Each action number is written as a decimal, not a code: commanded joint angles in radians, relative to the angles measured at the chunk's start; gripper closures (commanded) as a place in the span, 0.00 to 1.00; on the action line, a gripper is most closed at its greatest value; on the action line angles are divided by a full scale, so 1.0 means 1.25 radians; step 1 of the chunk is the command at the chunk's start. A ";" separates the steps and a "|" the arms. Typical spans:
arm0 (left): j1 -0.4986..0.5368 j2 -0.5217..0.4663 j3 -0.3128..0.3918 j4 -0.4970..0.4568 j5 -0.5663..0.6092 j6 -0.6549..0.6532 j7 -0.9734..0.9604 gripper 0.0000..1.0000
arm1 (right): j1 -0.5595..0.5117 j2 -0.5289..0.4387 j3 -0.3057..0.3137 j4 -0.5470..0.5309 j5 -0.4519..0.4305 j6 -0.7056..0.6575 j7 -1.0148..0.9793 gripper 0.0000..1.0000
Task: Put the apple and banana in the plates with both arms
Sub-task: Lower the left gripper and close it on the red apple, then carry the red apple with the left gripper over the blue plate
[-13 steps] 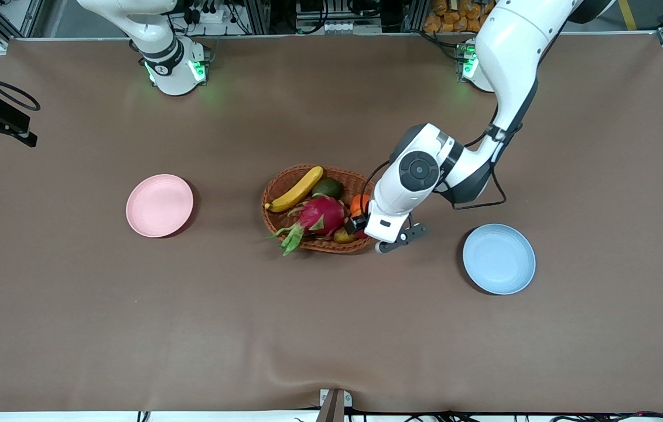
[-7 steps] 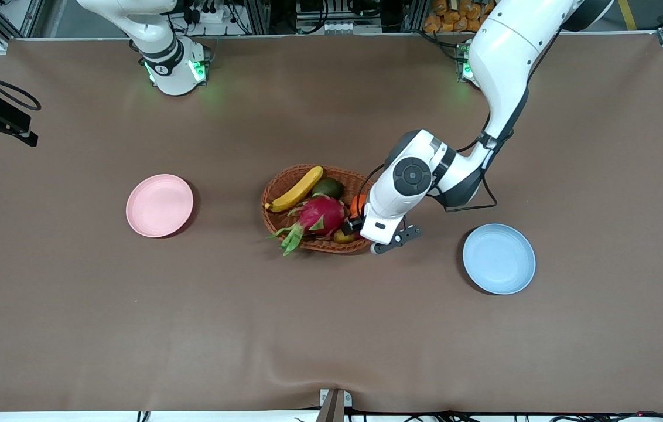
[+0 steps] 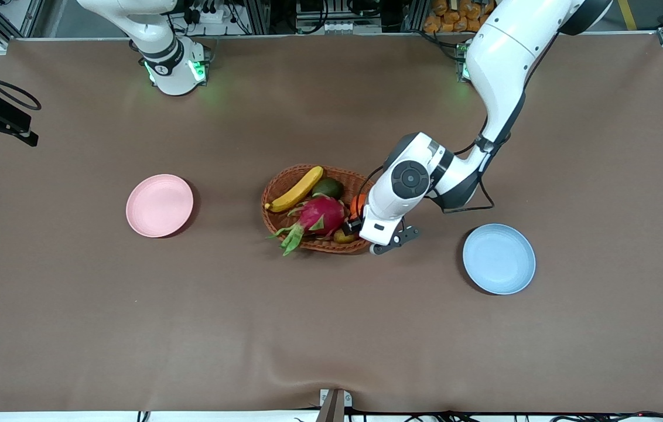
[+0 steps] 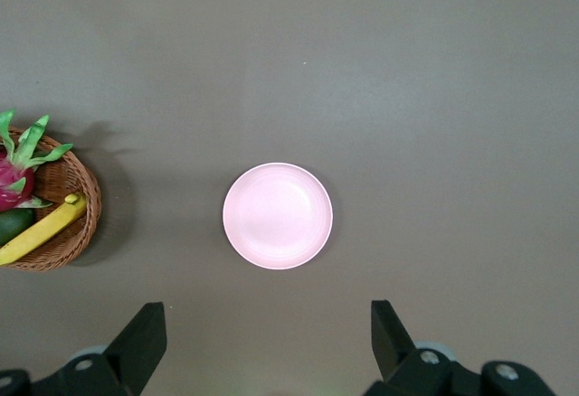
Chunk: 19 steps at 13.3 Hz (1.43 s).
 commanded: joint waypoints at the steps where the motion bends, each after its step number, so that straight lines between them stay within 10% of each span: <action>1: -0.007 0.004 0.006 0.006 0.002 0.006 -0.017 0.97 | -0.009 0.000 0.010 0.003 0.001 -0.007 0.010 0.00; 19: 0.139 -0.225 0.011 0.015 0.006 -0.217 0.083 1.00 | -0.012 0.000 0.010 0.003 0.002 -0.013 0.010 0.00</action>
